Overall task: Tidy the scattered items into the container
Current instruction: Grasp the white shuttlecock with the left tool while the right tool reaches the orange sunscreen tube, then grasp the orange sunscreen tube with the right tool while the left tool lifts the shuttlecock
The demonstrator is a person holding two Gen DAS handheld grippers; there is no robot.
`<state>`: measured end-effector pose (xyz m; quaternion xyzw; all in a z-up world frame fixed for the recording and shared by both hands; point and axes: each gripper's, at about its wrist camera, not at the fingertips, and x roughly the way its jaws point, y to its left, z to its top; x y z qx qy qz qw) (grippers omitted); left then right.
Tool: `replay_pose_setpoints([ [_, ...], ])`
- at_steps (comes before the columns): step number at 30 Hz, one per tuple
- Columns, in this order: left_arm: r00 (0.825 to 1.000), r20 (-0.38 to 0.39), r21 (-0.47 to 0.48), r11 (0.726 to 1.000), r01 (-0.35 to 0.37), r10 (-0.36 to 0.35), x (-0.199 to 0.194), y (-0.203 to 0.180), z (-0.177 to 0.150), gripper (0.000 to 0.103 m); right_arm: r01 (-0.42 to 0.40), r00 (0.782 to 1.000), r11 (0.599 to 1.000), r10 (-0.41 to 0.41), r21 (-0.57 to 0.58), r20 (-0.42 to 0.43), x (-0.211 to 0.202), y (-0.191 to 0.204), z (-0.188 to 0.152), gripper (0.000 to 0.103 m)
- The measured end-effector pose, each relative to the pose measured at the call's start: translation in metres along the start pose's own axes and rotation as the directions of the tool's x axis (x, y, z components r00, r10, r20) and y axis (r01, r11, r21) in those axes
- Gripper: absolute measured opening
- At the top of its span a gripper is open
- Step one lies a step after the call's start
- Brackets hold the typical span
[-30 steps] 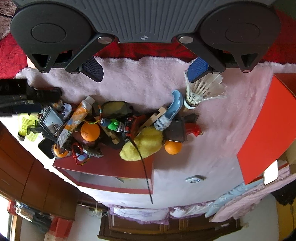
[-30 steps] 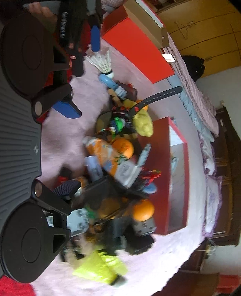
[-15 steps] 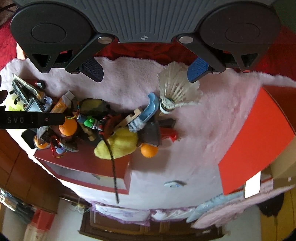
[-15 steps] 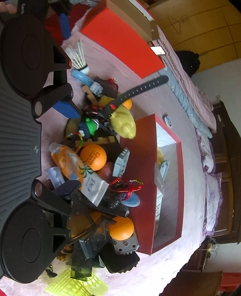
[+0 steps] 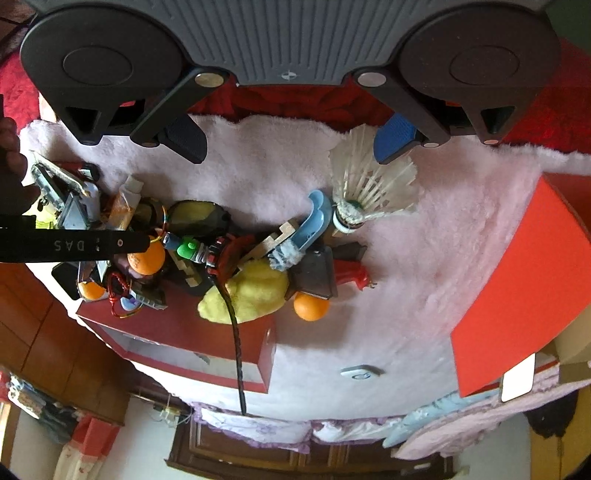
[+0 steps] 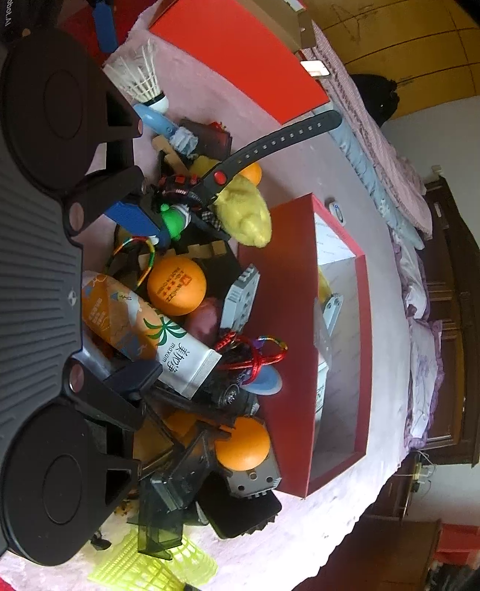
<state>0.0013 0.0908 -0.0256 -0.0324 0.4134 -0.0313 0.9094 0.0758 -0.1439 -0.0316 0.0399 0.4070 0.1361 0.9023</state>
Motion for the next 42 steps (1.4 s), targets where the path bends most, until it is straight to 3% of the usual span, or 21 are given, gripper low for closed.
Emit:
replay_pose_setpoints([
  [2, 1.000, 0.003, 0.015, 1.000, -0.002, 0.002, 0.006, 0.000, 0.001, 0.090, 0.007, 1.000, 1.000, -0.007, 0.002, -0.003, 0.001, 0.000, -0.002, 0.077],
  [8, 0.999, -0.024, 0.005, 0.999, -0.040, 0.041, 0.029, 0.008, 0.004, 0.044, 0.043, 0.999, 0.999, -0.044, -0.028, 0.000, 0.005, 0.002, -0.004, 0.071],
  [10, 0.998, -0.032, -0.023, 0.998, -0.052, 0.051, 0.030, 0.013, 0.005, 0.020, 0.063, 0.998, 0.997, -0.063, -0.037, 0.003, 0.006, 0.002, -0.004, 0.063],
  [12, 0.999, -0.024, -0.047, 0.998, -0.033, 0.031, 0.024, 0.019, 0.006, 0.009, 0.073, 0.997, 0.996, -0.073, -0.056, 0.009, 0.006, 0.001, -0.005, 0.055],
  [14, 1.000, -0.016, -0.066, 0.998, -0.018, 0.017, 0.018, 0.023, 0.006, 0.007, 0.096, 0.995, 0.992, -0.095, -0.075, 0.016, 0.004, 0.001, -0.009, 0.035],
  [16, 1.000, -0.006, -0.069, 0.998, -0.009, 0.008, 0.011, 0.023, 0.005, 0.005, 0.084, 0.996, 0.995, -0.083, -0.060, 0.017, 0.001, -0.002, -0.011, 0.025],
  [21, 1.000, 0.013, -0.048, 0.999, 0.026, -0.026, -0.010, 0.015, 0.002, 0.005, 0.040, 0.999, 0.998, -0.038, -0.052, 0.038, -0.019, -0.009, -0.018, 0.013],
  [25, 0.996, 0.014, -0.019, 0.996, 0.086, -0.085, -0.023, 0.003, -0.001, 0.005, -0.039, 0.998, 0.996, 0.042, -0.077, 0.046, -0.040, -0.010, -0.024, 0.004],
  [29, 0.996, -0.004, 0.040, 0.995, 0.093, -0.093, -0.019, -0.013, -0.007, 0.005, -0.138, 0.990, 0.977, 0.141, -0.160, 0.006, -0.054, 0.001, -0.034, 0.004],
  [35, 0.997, -0.054, 0.033, 0.998, 0.049, -0.047, 0.001, -0.011, -0.014, 0.012, -0.142, 0.989, 0.960, 0.130, -0.242, -0.065, -0.043, 0.016, -0.045, 0.012],
  [37, 0.998, -0.051, 0.026, 0.999, 0.035, -0.034, 0.002, -0.008, -0.015, 0.017, -0.135, 0.990, 0.961, 0.119, -0.243, -0.082, -0.039, 0.017, -0.049, 0.026],
  [38, 0.998, -0.049, 0.018, 0.999, 0.038, -0.037, 0.002, -0.007, -0.016, 0.019, -0.131, 0.990, 0.962, 0.113, -0.240, -0.086, -0.038, 0.017, -0.052, 0.028],
  [40, 0.998, -0.046, 0.009, 0.999, 0.041, -0.041, 0.002, -0.005, -0.016, 0.026, -0.125, 0.990, 0.964, 0.106, -0.234, -0.093, -0.036, 0.016, -0.056, 0.028],
  [42, 0.998, -0.041, 0.012, 0.999, 0.039, -0.038, 0.002, -0.005, -0.017, 0.026, -0.135, 0.989, 0.965, 0.116, -0.224, -0.096, -0.033, 0.014, -0.060, 0.028],
])
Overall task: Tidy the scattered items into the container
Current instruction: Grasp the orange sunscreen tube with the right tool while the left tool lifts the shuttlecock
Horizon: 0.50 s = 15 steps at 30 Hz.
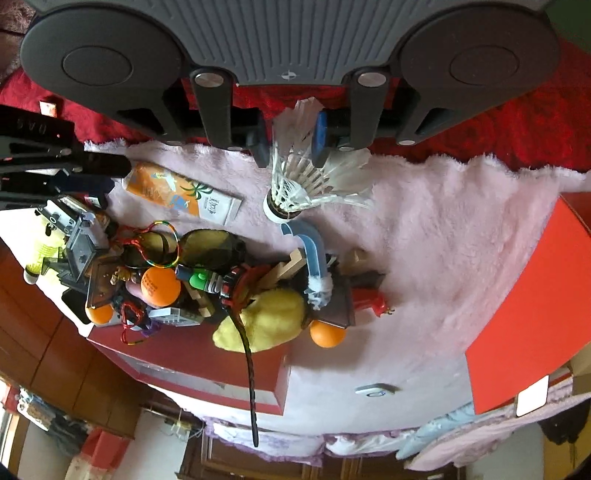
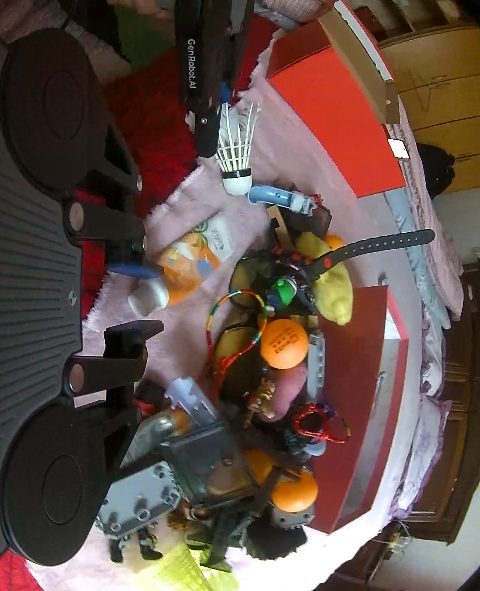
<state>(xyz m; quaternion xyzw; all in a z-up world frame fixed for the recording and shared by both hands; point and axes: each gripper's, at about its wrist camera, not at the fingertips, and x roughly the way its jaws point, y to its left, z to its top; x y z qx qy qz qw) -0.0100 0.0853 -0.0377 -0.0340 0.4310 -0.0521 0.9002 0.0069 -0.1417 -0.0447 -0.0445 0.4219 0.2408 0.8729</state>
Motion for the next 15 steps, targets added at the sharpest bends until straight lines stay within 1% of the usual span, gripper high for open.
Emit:
replay_pose_setpoints([
  [3, 1.000, 0.000, 0.016, 1.000, -0.006, 0.006, 0.001, -0.003, 0.000, 0.026, 0.000, 1.000, 1.000, 0.000, -0.011, 0.007, 0.002, 0.002, -0.004, 0.031],
  [5, 1.000, -0.003, 0.028, 1.000, -0.007, 0.007, 0.003, -0.006, 0.000, 0.028, -0.001, 1.000, 1.000, 0.001, -0.019, 0.008, 0.003, 0.002, -0.004, 0.035],
  [6, 1.000, -0.004, 0.034, 0.999, -0.008, 0.008, 0.003, -0.007, -0.001, 0.031, -0.005, 1.000, 1.000, 0.005, -0.021, 0.011, 0.004, 0.003, -0.004, 0.038],
  [8, 1.000, -0.004, 0.049, 0.999, -0.010, 0.010, 0.004, -0.010, -0.001, 0.034, -0.013, 1.000, 0.999, 0.014, -0.029, 0.019, 0.006, 0.004, -0.003, 0.041],
  [10, 1.000, -0.001, 0.057, 0.998, -0.017, 0.017, 0.006, -0.012, 0.000, 0.034, -0.024, 0.999, 0.999, 0.025, -0.047, 0.027, 0.010, 0.006, 0.000, 0.047],
  [14, 0.999, 0.016, 0.059, 0.998, -0.038, 0.037, 0.009, -0.011, 0.001, 0.034, -0.046, 0.999, 0.998, 0.047, -0.047, 0.016, 0.024, 0.009, 0.004, 0.053],
  [15, 0.999, 0.018, 0.060, 0.997, -0.044, 0.043, 0.010, -0.011, 0.001, 0.030, -0.051, 0.999, 0.998, 0.051, -0.032, 0.010, 0.028, 0.008, 0.004, 0.054],
])
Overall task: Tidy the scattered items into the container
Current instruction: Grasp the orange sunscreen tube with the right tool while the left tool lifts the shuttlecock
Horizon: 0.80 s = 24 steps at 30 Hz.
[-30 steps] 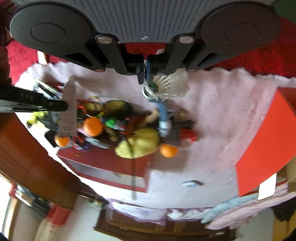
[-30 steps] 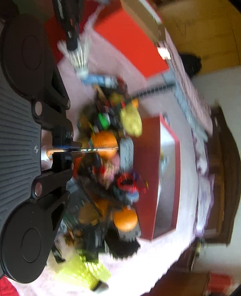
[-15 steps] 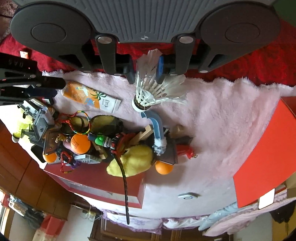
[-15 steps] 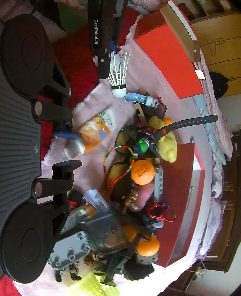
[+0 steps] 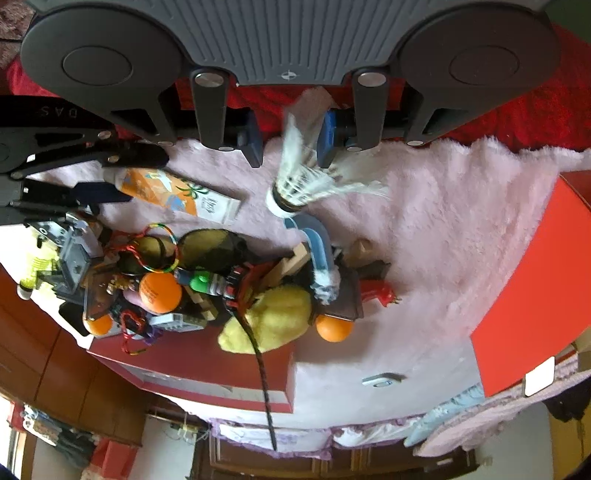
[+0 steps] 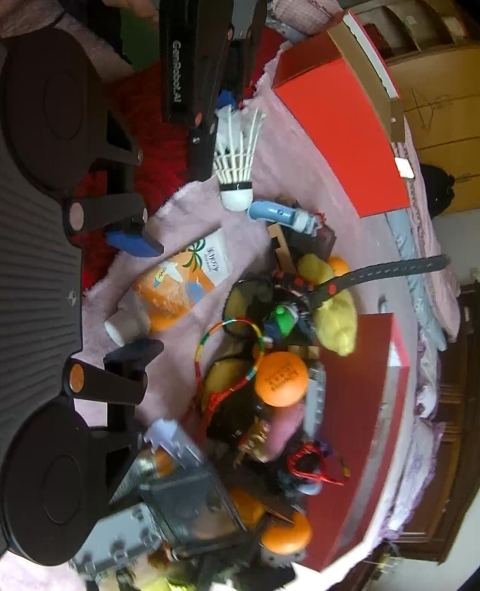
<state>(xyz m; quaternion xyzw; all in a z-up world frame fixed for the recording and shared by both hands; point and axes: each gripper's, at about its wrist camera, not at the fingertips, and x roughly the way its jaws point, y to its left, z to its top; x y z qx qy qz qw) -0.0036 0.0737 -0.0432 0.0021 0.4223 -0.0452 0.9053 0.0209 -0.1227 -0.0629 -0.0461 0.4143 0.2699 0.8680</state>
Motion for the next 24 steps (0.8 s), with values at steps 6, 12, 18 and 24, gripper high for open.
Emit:
replay_pose_setpoints([
  [6, 1.000, 0.011, -0.006, 1.000, 0.010, -0.010, -0.003, 0.002, 0.002, 0.011, -0.034, 0.999, 0.994, 0.033, 0.101, 0.013, 0.004, -0.014, -0.004, 0.047],
  [12, 0.998, 0.053, 0.030, 0.999, 0.039, -0.041, -0.017, -0.005, 0.006, 0.008, -0.034, 0.999, 0.998, 0.033, 0.054, 0.023, -0.003, -0.006, -0.005, 0.037],
  [18, 0.997, 0.059, 0.051, 0.998, 0.044, -0.047, -0.020, -0.010, 0.008, 0.008, 0.034, 0.999, 0.999, -0.033, -0.016, 0.018, -0.020, -0.004, -0.005, 0.036],
  [24, 0.999, 0.025, 0.029, 0.999, 0.023, -0.023, 0.000, -0.004, 0.004, 0.019, 0.096, 0.995, 0.995, -0.097, -0.037, -0.032, -0.024, -0.008, -0.012, 0.038],
])
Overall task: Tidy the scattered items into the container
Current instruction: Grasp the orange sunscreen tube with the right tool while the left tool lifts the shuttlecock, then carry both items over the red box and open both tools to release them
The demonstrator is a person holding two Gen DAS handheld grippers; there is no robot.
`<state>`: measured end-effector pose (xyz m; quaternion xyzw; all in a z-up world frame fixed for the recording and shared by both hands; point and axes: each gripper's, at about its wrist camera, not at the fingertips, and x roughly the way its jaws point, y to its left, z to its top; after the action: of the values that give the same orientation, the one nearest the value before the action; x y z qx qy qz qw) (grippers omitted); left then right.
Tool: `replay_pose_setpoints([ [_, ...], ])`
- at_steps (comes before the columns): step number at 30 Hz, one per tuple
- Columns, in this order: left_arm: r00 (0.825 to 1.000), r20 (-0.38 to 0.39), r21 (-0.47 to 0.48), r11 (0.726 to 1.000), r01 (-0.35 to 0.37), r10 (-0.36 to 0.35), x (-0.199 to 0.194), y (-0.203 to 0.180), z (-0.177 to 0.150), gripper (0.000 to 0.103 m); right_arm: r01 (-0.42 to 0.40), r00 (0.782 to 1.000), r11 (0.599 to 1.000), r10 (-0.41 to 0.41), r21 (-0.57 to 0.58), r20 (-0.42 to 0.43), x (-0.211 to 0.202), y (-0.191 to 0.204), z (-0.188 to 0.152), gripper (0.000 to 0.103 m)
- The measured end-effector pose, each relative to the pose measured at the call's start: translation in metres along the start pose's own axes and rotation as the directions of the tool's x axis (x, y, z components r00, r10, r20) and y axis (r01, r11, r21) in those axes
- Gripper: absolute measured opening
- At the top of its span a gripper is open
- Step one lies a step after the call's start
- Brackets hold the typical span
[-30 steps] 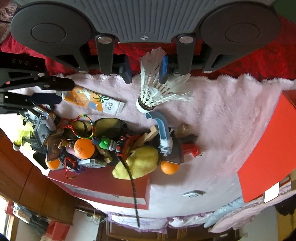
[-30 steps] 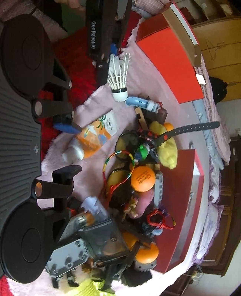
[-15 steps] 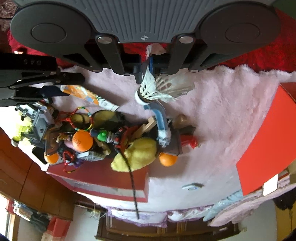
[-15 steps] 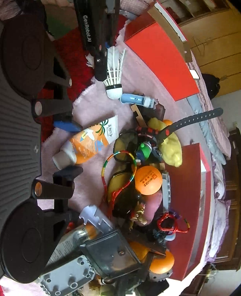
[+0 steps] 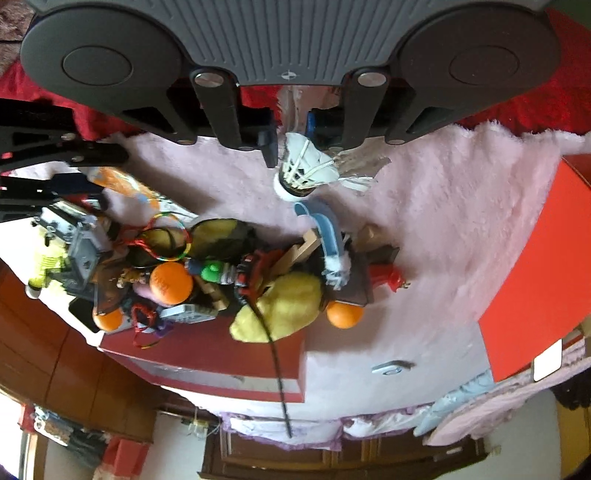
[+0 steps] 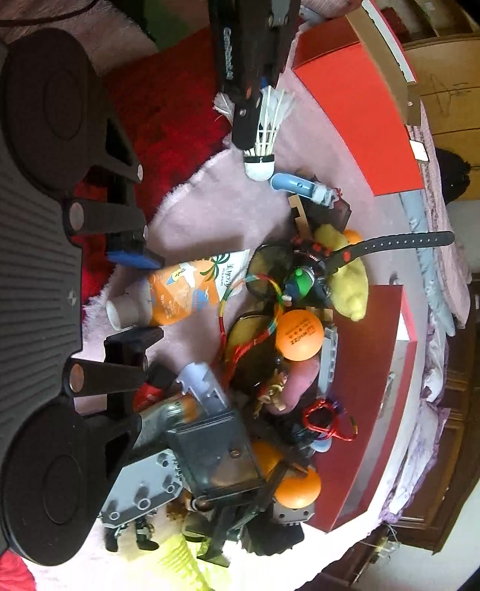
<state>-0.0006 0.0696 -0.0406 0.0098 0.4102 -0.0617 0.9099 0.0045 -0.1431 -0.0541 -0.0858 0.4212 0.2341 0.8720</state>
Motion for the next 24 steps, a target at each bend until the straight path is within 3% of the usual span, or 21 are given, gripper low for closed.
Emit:
replay_pose_setpoints([
  [3, 1.000, 0.008, -0.006, 1.000, 0.011, -0.011, 0.005, 0.004, -0.001, 0.019, -0.005, 1.000, 1.000, 0.005, 0.008, 0.010, 0.000, 0.001, 0.001, 0.040],
  [6, 1.000, 0.011, -0.010, 1.000, 0.016, -0.016, 0.007, 0.006, 0.000, 0.010, -0.013, 1.000, 1.000, 0.013, 0.012, 0.002, 0.006, 0.002, 0.002, 0.044],
  [10, 0.999, 0.027, -0.024, 0.999, 0.033, -0.033, 0.000, 0.007, 0.001, 0.008, -0.014, 1.000, 1.000, 0.014, 0.003, -0.010, 0.015, 0.005, 0.001, 0.047],
  [13, 0.998, 0.046, -0.040, 0.998, 0.054, -0.053, -0.011, 0.008, 0.003, 0.008, -0.010, 1.000, 1.000, 0.010, 0.000, -0.007, 0.014, 0.006, 0.001, 0.040],
  [17, 0.994, 0.078, -0.067, 0.994, 0.087, -0.081, -0.027, 0.009, 0.009, 0.008, -0.015, 1.000, 1.000, 0.015, -0.001, 0.003, 0.008, 0.007, 0.002, 0.039],
  [24, 0.982, 0.150, -0.009, 0.993, 0.121, -0.118, -0.053, -0.005, 0.025, 0.008, -0.038, 0.996, 0.999, 0.038, -0.007, 0.082, -0.020, 0.001, 0.009, 0.039],
])
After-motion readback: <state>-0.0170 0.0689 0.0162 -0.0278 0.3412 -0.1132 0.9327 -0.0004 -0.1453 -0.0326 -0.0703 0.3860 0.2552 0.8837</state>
